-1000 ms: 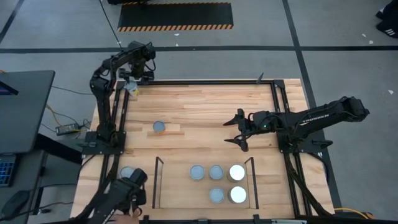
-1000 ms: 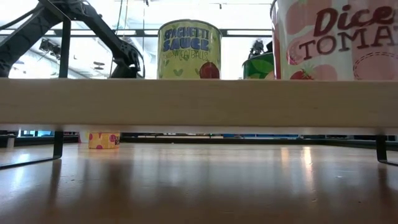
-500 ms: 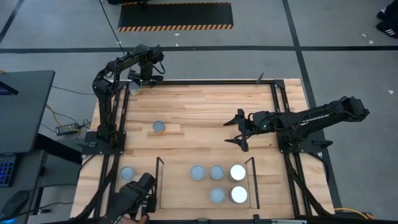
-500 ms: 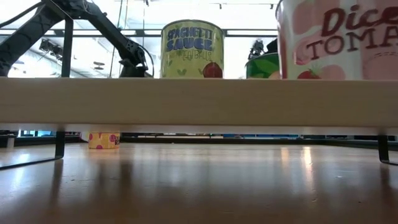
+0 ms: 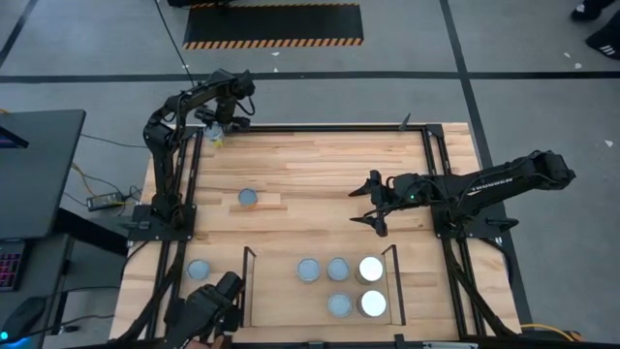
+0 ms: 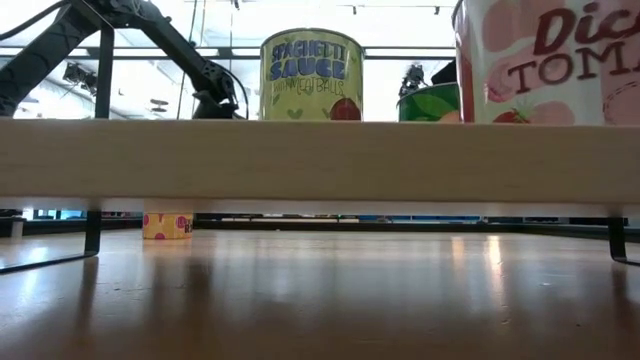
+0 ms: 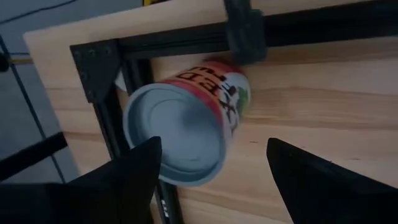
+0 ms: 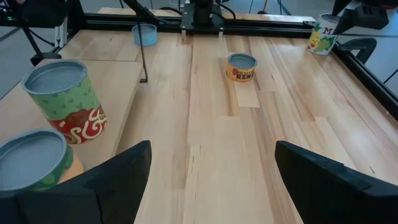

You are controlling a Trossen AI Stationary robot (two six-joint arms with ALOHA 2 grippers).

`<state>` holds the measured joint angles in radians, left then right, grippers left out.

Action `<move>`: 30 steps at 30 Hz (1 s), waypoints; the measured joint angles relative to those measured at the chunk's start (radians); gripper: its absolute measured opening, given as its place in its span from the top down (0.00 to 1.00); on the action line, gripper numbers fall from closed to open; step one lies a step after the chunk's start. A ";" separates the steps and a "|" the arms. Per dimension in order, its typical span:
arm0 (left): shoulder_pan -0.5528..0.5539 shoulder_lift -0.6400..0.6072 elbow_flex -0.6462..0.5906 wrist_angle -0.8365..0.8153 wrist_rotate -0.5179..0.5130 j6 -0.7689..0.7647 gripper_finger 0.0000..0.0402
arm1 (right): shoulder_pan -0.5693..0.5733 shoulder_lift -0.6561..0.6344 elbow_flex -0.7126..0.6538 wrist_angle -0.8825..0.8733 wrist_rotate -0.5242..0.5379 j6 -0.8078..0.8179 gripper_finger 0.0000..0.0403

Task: Pick and place cans onto a shelf
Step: Put the canned mix fruits on the shelf

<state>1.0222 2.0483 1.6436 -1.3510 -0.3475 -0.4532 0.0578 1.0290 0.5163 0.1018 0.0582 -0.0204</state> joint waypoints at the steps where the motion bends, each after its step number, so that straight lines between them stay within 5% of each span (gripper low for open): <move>1: 0.003 0.000 0.000 0.005 0.006 -0.004 0.26 | 0.000 0.000 0.000 -0.001 0.000 0.000 0.13; 10: -0.011 0.000 0.000 0.045 0.070 0.002 0.33 | 0.000 0.000 0.000 -0.022 0.000 0.002 0.13; 24: -0.011 -0.005 -0.014 0.044 0.043 -0.007 0.96 | 0.000 0.000 0.000 -0.078 0.005 0.037 0.13; 30: -0.011 -0.039 -0.015 -0.062 0.014 0.025 0.97 | 0.000 -0.007 0.000 -0.098 0.005 0.044 0.13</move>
<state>1.0115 2.0090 1.6287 -1.4128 -0.3330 -0.4285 0.0578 1.0221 0.5163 0.0035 0.0631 0.0232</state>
